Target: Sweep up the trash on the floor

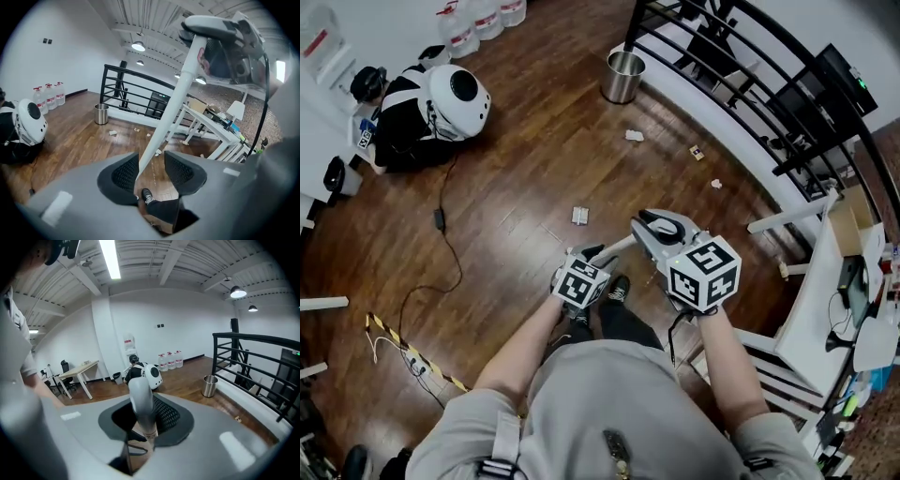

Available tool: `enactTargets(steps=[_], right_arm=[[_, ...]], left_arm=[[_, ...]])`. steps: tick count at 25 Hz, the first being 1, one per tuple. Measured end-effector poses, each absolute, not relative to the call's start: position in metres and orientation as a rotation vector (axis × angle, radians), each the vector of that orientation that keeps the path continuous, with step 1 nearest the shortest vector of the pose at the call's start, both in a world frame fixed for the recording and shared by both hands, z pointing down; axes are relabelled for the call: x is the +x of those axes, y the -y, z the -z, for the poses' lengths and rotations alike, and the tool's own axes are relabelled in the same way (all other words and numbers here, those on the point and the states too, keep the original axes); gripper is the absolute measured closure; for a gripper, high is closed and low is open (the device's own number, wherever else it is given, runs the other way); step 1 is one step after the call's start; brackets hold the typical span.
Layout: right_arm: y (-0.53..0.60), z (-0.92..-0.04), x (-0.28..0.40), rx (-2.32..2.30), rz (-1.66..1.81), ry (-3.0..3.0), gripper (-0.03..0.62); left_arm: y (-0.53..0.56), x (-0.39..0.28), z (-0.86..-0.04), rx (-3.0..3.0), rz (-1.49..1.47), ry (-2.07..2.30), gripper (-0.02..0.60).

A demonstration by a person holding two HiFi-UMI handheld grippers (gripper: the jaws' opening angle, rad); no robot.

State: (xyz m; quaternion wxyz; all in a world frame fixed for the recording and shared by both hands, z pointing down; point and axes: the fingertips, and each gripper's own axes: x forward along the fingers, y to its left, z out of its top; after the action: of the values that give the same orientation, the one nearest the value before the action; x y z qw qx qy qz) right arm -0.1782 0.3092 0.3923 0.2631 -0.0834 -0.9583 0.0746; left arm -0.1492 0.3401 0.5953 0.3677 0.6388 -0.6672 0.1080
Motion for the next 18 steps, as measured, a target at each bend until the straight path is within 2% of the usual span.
enactTargets(steps=[5, 7, 9, 18], right_arm=[[-0.301, -0.363, -0.215, -0.344, -0.221, 2.657, 0.522], [-0.290, -0.357, -0.225, -0.374, -0.248, 2.669, 0.522], [-0.272, -0.356, -0.234, -0.396, -0.274, 2.677, 0.520], [-0.199, -0.416, -0.270, -0.399, -0.427, 2.642, 0.519]], left_arm=[[-0.309, -0.205, -0.597, 1.546, -0.350, 1.859, 0.402], [-0.296, -0.224, -0.595, 1.506, -0.388, 1.912, 0.441], [-0.282, -0.240, -0.593, 1.488, -0.439, 1.936, 0.455], [-0.232, -0.274, -0.650, 1.426, -0.527, 1.833, 0.451]])
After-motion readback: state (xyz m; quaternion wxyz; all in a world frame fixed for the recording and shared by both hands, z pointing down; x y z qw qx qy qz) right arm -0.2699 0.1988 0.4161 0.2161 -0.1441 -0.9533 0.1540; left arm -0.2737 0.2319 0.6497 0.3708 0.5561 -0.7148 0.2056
